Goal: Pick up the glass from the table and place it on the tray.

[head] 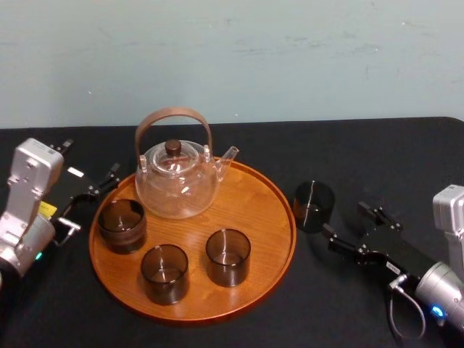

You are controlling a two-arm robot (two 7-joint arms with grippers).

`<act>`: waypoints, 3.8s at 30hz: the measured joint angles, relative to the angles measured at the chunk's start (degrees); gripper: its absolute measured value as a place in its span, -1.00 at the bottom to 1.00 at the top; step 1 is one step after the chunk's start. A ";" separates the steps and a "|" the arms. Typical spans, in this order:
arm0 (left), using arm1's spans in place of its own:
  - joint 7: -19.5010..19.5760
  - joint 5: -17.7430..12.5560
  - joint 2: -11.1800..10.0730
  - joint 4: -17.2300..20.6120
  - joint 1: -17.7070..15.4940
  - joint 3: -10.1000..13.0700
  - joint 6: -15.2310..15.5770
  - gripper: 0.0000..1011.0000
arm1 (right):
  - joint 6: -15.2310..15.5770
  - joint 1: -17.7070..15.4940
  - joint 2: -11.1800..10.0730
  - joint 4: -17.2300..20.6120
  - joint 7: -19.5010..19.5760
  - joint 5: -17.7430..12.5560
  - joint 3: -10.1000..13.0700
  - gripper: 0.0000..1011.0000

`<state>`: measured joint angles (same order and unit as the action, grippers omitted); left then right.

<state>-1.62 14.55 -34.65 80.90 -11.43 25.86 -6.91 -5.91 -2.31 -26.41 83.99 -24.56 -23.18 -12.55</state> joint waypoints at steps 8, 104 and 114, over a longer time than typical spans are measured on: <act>0.00 0.00 0.00 0.00 0.00 0.00 0.00 0.98 | 0.78 2.76 0.80 -2.99 -0.31 0.39 -0.48 0.98; 0.00 0.00 0.00 -0.01 0.00 0.00 0.00 0.98 | -0.76 19.85 5.18 -21.72 -6.89 3.03 -7.18 0.98; 0.00 0.00 0.00 -0.01 0.00 0.00 0.00 0.98 | -0.74 19.80 5.14 -21.65 -6.89 3.01 -7.13 0.83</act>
<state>-1.62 14.55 -34.64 80.90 -11.43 25.86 -6.91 -6.64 17.49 -21.26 62.33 -31.45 -20.17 -19.68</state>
